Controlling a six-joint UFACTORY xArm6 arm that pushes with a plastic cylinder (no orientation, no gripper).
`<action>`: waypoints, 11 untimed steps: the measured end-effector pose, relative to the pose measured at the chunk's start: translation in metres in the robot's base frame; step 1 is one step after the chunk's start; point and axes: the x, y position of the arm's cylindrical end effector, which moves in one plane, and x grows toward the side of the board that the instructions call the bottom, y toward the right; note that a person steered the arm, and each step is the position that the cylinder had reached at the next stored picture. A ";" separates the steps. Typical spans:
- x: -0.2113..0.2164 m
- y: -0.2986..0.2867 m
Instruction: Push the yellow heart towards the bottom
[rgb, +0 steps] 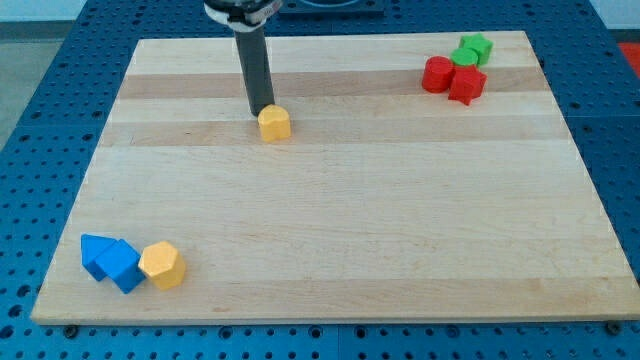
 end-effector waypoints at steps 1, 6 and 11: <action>0.039 -0.002; 0.016 0.037; 0.115 0.012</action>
